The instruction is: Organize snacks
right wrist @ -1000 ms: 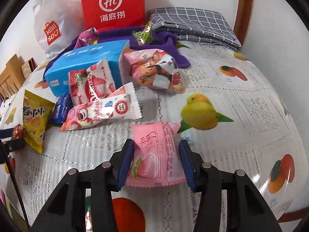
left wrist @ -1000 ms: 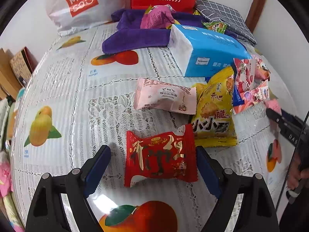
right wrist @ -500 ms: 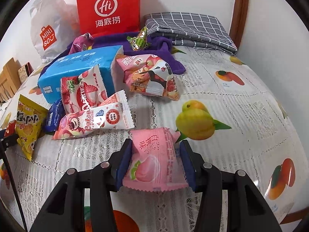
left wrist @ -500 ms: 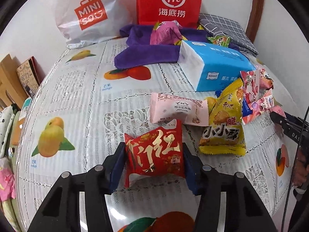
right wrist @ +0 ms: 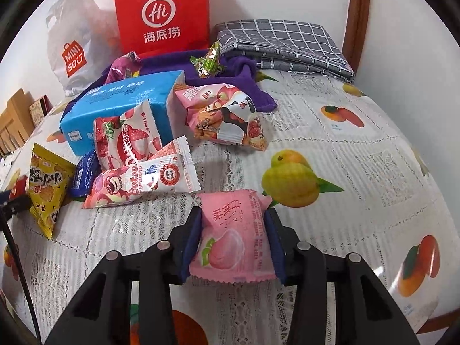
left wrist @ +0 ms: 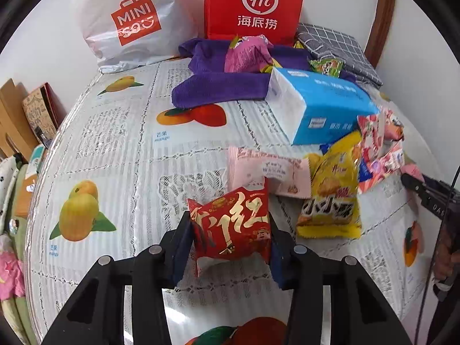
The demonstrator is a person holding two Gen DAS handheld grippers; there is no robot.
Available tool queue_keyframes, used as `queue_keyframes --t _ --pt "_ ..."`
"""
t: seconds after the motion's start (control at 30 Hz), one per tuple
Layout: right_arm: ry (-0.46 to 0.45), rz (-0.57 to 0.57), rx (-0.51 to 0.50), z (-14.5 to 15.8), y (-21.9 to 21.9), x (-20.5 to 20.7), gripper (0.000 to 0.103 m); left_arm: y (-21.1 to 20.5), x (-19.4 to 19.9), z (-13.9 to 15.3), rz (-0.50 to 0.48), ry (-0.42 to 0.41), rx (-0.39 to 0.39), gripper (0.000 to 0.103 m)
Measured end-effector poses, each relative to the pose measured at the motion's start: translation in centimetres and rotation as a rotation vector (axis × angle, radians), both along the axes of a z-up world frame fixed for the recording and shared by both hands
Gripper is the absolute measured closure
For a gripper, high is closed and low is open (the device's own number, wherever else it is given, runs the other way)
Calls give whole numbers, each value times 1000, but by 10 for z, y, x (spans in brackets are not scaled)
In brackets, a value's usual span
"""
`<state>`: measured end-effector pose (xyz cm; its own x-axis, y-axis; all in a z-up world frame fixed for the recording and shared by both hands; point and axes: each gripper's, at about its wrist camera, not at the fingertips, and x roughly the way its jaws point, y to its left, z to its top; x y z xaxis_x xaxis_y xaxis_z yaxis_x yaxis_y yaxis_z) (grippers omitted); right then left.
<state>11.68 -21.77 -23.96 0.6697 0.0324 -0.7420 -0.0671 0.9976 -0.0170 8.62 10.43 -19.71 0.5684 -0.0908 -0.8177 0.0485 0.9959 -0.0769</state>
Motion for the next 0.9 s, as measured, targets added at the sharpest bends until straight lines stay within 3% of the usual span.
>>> queue_keyframes --t 0.4,0.9 --pt "-67 3 23 53 6 -3 60 6 5 43 -7 -53 -60 59" --pt "-135 31 46 117 27 13 60 -27 45 98 -65 -107 -84 59"
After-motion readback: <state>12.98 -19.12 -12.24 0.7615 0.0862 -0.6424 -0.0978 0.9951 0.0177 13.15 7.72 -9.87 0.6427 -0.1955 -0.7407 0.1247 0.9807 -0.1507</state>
